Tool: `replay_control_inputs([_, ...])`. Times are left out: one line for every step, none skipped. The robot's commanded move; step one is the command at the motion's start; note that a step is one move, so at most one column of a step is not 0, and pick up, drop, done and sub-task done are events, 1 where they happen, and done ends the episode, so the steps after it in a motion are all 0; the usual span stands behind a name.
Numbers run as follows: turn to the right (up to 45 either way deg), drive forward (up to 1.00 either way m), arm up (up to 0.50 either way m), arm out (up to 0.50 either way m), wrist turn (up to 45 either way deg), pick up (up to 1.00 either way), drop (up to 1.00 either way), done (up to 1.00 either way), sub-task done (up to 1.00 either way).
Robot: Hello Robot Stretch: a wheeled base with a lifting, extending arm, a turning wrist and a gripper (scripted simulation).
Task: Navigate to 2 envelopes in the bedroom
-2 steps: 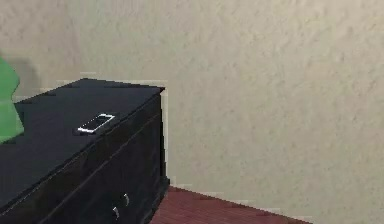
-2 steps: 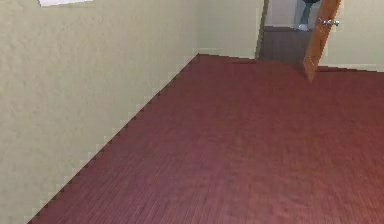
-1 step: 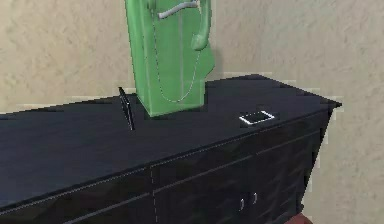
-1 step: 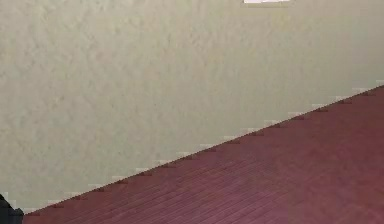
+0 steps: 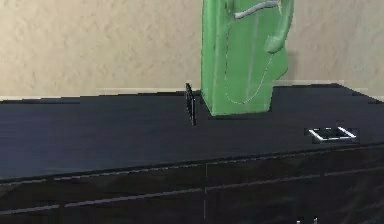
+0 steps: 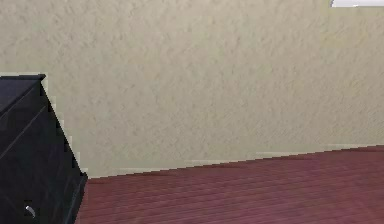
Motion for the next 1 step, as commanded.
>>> replay_control_inputs([0.0,0.00,0.00,0.00,0.0,0.00,0.00,0.00,1.00])
